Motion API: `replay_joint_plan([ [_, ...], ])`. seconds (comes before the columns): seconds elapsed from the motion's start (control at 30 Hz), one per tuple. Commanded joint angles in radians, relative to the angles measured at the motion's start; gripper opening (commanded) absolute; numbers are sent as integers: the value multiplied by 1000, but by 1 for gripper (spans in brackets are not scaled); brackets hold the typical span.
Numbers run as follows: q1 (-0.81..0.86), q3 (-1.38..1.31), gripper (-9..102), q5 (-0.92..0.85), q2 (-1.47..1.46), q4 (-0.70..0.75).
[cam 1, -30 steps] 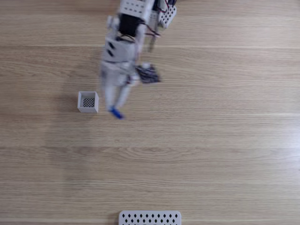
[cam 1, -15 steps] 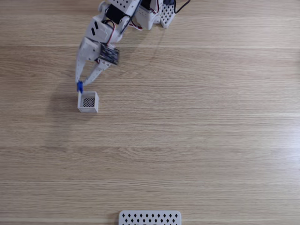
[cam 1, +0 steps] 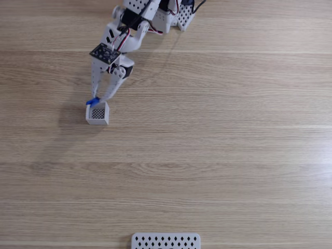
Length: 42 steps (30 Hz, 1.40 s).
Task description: Grasp a peg and put it in the crate.
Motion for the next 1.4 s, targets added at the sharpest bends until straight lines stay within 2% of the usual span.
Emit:
replay_joint_plan([
  [0.0,-2,-130,2,20,-28,-63],
  [0.17,0,-175,2,9,-106,-107],
  [0.57,37,-181,2,5,-124,-95],
  [0.87,38,-179,13,5,-115,-94],
  [1.1,38,-178,9,6,-112,-94],
  [1.27,26,-178,-3,5,-91,-91],
  [1.37,-3,-178,-1,6,-34,-37],
])
